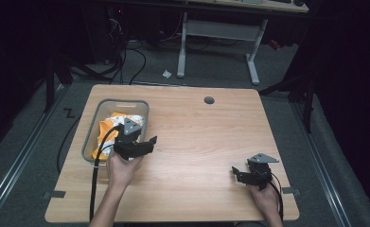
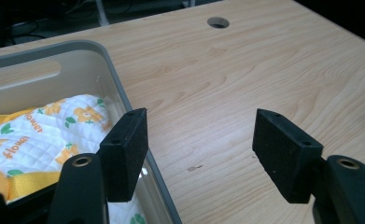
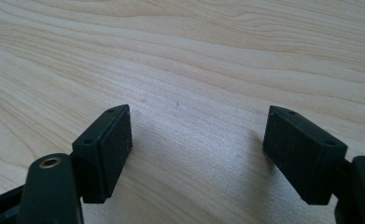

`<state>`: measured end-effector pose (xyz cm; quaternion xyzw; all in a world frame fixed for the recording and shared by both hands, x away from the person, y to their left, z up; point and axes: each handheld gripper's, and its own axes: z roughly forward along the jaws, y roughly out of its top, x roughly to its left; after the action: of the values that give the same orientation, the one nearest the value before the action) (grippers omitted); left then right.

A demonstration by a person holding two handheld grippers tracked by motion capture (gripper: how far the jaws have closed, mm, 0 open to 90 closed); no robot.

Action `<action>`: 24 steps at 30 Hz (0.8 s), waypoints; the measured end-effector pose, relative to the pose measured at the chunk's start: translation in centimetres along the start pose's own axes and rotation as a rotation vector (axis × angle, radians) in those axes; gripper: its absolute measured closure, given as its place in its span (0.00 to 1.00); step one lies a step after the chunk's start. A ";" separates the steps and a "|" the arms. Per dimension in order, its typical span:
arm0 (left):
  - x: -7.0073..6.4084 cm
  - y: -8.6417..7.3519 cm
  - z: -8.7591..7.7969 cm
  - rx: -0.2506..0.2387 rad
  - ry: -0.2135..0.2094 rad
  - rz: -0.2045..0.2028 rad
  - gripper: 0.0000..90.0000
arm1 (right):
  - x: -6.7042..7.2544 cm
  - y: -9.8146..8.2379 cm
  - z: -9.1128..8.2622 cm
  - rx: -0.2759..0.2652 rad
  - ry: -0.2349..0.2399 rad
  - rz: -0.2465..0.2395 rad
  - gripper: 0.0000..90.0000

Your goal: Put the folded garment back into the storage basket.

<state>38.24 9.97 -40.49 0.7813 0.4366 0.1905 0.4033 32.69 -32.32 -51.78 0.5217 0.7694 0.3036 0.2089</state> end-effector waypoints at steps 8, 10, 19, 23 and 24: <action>-1.3 -0.2 1.0 0.001 -0.050 -0.009 0.40 | 0.0 0.0 0.0 0.000 0.000 0.000 0.27; -1.8 -0.1 1.4 -0.001 -0.068 -0.008 0.40 | 0.0 0.0 0.0 0.001 -0.001 0.001 0.27; -3.2 0.1 2.2 -0.011 -0.110 -0.012 0.39 | 0.0 0.0 0.0 0.001 -0.001 0.001 0.27; -3.6 0.0 2.5 -0.016 -0.122 -0.015 0.39 | 0.0 0.0 0.0 0.000 0.000 0.000 0.27; -3.7 -0.1 2.5 -0.015 -0.124 -0.017 0.39 | 0.0 0.0 0.0 0.001 -0.001 0.001 0.27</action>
<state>37.86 5.76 -41.87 0.7848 0.4160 0.1413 0.4371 32.68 -32.32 -51.77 0.5223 0.7693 0.3031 0.2087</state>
